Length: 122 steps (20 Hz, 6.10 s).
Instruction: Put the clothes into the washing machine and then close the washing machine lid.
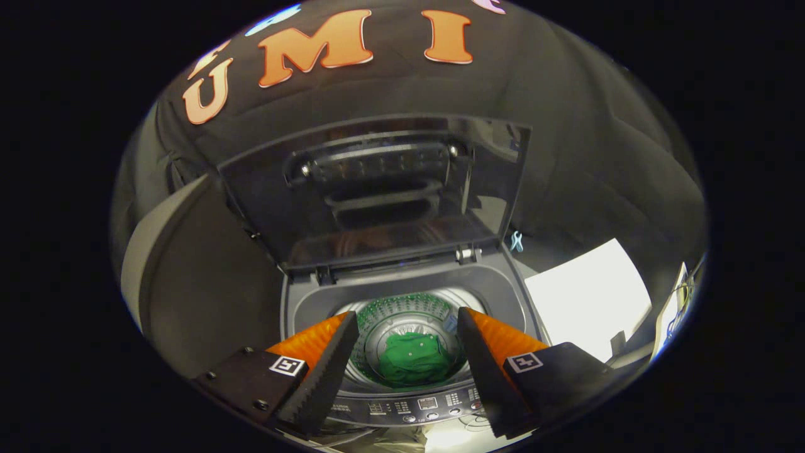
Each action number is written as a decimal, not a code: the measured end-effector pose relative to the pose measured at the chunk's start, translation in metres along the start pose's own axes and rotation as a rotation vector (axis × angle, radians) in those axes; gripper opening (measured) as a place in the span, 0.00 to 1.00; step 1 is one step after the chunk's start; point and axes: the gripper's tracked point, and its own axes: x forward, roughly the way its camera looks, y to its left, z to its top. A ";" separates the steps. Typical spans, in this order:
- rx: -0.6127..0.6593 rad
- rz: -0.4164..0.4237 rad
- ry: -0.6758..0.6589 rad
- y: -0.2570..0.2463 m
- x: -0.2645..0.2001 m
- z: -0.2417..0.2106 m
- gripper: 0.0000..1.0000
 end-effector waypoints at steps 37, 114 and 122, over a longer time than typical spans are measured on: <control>-0.118 0.059 -0.208 0.063 0.076 0.203 0.98; -0.015 0.011 -0.489 -0.007 -0.164 0.209 0.99; -0.014 0.004 -0.631 -0.001 -0.232 0.258 0.99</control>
